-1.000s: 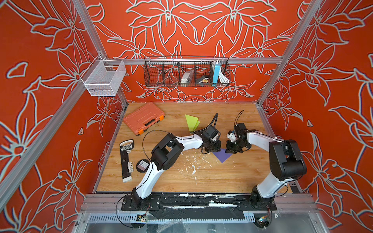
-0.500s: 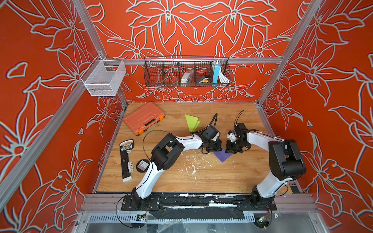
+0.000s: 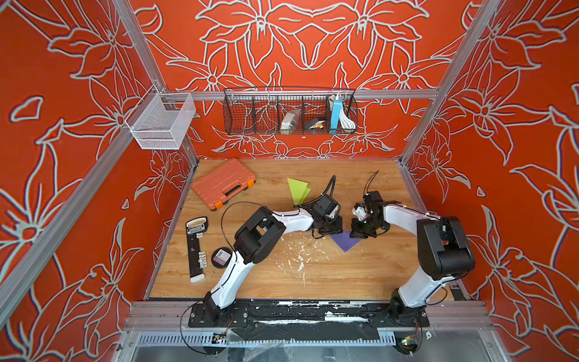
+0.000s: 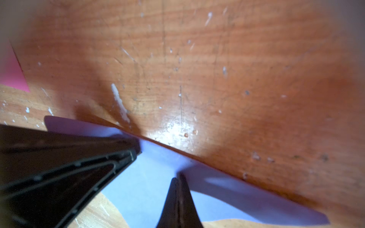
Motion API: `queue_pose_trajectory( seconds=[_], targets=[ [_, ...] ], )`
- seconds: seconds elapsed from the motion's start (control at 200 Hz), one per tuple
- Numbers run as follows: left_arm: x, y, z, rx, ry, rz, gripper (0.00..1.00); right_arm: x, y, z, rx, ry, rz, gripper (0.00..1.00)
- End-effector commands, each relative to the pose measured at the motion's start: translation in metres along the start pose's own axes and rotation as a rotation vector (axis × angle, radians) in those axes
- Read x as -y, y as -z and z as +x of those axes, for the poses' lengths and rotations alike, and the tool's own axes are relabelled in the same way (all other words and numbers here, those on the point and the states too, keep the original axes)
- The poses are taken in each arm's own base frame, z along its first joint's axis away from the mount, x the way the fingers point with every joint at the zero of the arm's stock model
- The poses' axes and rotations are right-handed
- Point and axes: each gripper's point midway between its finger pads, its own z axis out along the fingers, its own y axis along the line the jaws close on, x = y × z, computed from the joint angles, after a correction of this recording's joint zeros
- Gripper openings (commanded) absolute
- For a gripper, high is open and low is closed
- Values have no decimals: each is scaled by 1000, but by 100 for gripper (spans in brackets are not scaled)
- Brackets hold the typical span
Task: Fold the square paper diagonally
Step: Fold the paper at the center of the board.
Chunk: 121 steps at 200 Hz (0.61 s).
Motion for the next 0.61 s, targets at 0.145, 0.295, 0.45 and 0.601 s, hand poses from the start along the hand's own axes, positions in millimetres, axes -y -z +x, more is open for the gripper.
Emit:
queue_pose_trajectory(
  seconds=[0.145, 0.295, 0.45, 0.601],
  targets=[
    [-26, -3, 4, -4, 35, -44, 0, 6, -4, 2, -30, -11, 34, 0],
    [-31, 2, 8, -4, 33, -60, 0, 7, -4, 2, -29, -13, 34, 0],
    [-43, 8, 8, 3, 44, -80, 0, 8, -4, 2, -29, -19, 37, 0],
    [-53, 16, 5, 6, 36, -100, 0, 9, -4, 2, -27, -24, 38, 0]
  ],
)
